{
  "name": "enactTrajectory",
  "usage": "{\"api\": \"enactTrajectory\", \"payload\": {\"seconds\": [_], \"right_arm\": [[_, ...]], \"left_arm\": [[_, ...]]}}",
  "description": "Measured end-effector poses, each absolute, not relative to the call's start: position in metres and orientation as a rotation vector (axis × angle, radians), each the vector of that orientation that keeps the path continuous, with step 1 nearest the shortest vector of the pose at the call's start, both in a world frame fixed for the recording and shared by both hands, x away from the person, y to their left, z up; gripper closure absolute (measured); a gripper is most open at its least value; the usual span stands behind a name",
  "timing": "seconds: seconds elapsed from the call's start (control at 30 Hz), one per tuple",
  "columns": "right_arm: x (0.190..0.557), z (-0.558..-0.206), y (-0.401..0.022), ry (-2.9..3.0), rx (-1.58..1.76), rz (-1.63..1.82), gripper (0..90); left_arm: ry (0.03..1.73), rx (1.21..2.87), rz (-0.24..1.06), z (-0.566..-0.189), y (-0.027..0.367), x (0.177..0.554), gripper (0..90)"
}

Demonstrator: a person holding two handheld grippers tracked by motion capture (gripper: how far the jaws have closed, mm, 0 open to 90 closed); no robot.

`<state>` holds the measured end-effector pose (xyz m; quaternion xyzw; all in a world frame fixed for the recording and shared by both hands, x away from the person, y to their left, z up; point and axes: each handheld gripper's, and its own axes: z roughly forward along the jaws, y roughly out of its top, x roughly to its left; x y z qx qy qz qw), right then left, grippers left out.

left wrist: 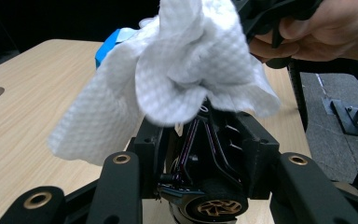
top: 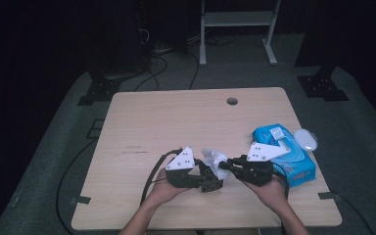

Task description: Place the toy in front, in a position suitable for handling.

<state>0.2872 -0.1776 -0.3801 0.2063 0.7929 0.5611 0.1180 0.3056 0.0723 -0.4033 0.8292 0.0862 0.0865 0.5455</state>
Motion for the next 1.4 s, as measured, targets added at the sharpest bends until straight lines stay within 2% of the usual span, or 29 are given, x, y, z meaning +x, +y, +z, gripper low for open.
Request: {"api": "enactTrajectory", "payload": {"seconds": [0.13, 0.7, 0.87, 1.2, 1.4], "right_arm": [[0.285, -0.376, -0.167, 2.322, 0.545, 1.632, 84.6], [0.277, -0.378, -0.178, 2.316, 0.546, 1.594, 84.7], [0.273, -0.378, -0.181, 2.316, 0.544, 1.596, 84.8], [0.269, -0.379, -0.185, 2.319, 0.566, 1.568, 84.8], [0.270, -0.381, -0.194, 2.298, 0.598, 1.588, 84.8]], "left_arm": [[0.207, 1.965, 0.204, -0.403, 0.072, 0.306, 57.7], [0.189, 1.966, 0.186, -0.410, 0.068, 0.302, 55.4], [0.208, 2.001, 0.170, -0.425, 0.070, 0.298, 52.8], [0.216, 2.039, 0.102, -0.442, 0.068, 0.296, 55.6], [0.206, 2.052, 0.174, -0.429, 0.072, 0.296, 59.2]]}}
